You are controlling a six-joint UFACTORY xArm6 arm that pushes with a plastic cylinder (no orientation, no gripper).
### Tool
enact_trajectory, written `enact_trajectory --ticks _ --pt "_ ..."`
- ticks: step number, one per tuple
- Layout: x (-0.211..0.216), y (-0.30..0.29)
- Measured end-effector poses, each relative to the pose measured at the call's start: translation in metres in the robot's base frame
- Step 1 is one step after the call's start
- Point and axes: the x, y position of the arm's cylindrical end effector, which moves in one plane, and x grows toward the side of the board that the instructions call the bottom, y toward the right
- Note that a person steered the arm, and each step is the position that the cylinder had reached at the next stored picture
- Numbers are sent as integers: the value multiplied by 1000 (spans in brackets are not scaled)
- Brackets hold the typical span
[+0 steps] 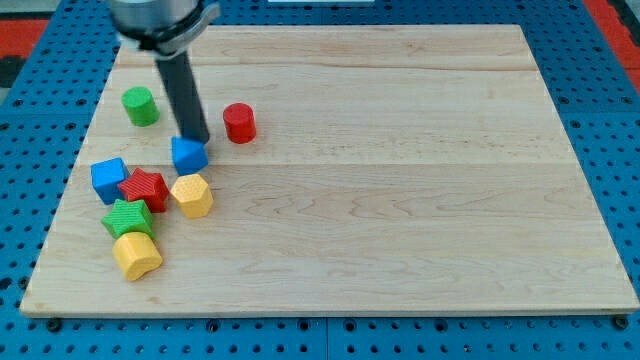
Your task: Move the red circle below to the green circle
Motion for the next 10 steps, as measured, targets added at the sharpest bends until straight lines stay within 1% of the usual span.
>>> enact_trajectory --ticks 1,2,3,4,5,6,7,8,9,10 --pt "33 -19" --pt "-9 -32" --pt "-52 -21" --pt "-85 28" --pt "-84 91" --pt "-16 85" --pt "0 21" --pt "-48 19" --pt "-73 47" --pt "-77 88"
